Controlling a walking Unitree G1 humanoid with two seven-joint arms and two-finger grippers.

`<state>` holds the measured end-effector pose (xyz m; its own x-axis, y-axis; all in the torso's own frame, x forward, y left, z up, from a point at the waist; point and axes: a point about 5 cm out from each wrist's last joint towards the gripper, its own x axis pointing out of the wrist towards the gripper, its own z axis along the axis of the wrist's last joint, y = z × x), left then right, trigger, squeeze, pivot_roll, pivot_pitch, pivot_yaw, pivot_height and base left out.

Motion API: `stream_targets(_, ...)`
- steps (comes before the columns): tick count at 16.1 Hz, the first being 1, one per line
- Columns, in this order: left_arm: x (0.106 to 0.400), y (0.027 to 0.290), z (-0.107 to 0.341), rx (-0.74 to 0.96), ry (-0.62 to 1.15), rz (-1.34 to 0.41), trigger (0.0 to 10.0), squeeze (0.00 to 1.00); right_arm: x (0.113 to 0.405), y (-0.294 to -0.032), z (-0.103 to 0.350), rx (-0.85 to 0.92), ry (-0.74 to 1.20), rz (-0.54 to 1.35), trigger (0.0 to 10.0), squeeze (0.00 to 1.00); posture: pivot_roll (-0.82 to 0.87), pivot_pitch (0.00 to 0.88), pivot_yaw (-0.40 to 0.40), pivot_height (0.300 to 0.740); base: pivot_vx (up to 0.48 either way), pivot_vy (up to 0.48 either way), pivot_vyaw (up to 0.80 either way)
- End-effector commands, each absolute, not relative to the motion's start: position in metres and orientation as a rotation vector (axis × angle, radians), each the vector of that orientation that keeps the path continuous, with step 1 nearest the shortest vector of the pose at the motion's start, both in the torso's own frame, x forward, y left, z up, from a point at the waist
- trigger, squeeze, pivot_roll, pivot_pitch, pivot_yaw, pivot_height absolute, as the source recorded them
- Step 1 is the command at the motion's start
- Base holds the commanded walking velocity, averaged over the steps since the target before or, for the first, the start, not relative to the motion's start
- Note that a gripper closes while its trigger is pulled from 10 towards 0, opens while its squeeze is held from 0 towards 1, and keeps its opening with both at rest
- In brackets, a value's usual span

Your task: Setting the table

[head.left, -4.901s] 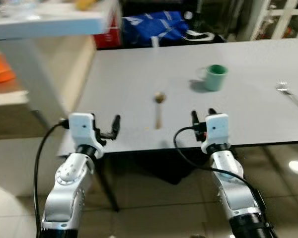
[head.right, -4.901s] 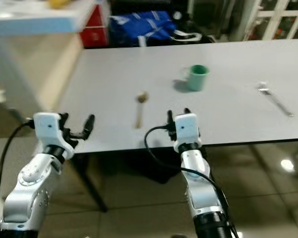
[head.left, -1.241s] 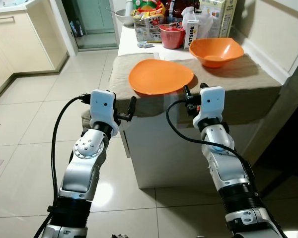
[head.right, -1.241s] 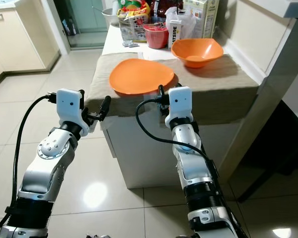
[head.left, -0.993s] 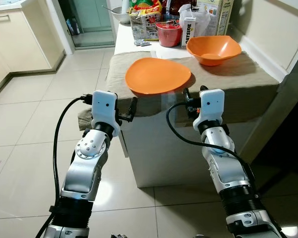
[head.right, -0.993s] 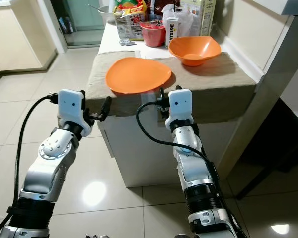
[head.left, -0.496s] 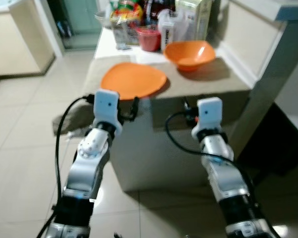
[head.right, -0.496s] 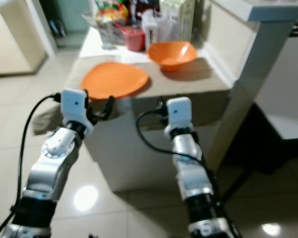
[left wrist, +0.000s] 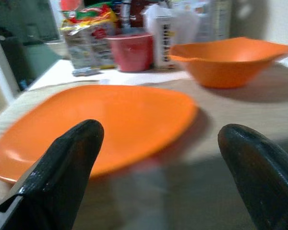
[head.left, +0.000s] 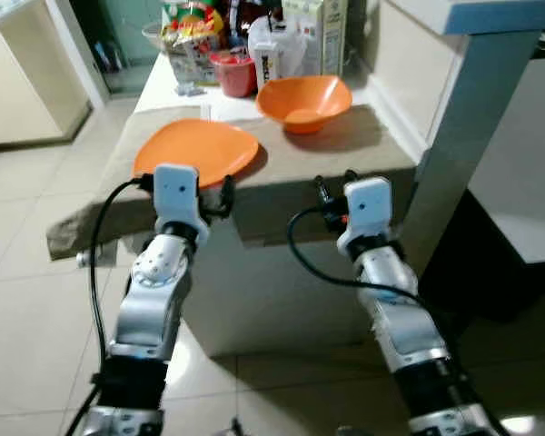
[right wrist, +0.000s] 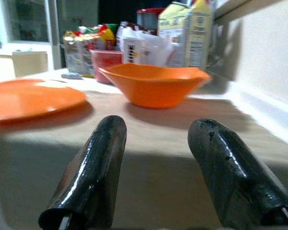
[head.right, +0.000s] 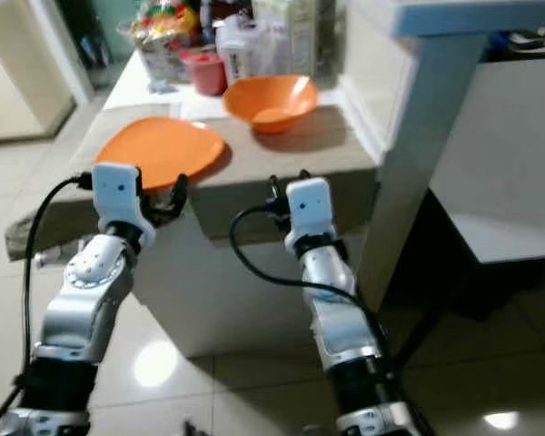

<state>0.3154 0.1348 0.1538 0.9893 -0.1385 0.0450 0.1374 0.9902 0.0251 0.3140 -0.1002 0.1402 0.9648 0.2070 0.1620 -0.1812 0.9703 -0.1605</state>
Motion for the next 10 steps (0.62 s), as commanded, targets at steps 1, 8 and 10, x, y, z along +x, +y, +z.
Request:
stream_targets(1, 0.314, 0.141, 0.157, 0.028, -0.060, -0.129, 10.0, 0.00, 0.312, -0.102, 0.141, -0.142, -0.175, 0.199, 10.0, 0.00, -0.13, 0.000, 0.085, 0.740, 0.000, 0.000, 0.00)
stream_targets(8, 0.262, 0.213, 0.118, 0.062, 0.073, 0.033, 10.0, 0.00, 0.277, -0.135, 0.117, -0.195, -0.093, 0.169, 10.0, 0.00, -0.12, 0.000, 0.103, 0.740, 0.000, 0.000, 0.00)
stream_targets(10, 0.226, 0.206, 0.101, 0.014, 0.110, -0.054, 10.0, 0.00, 0.256, -0.147, 0.103, -0.231, -0.058, 0.182, 10.0, 0.00, -0.11, 0.000, 0.110, 0.740, 0.000, 0.000, 0.00)
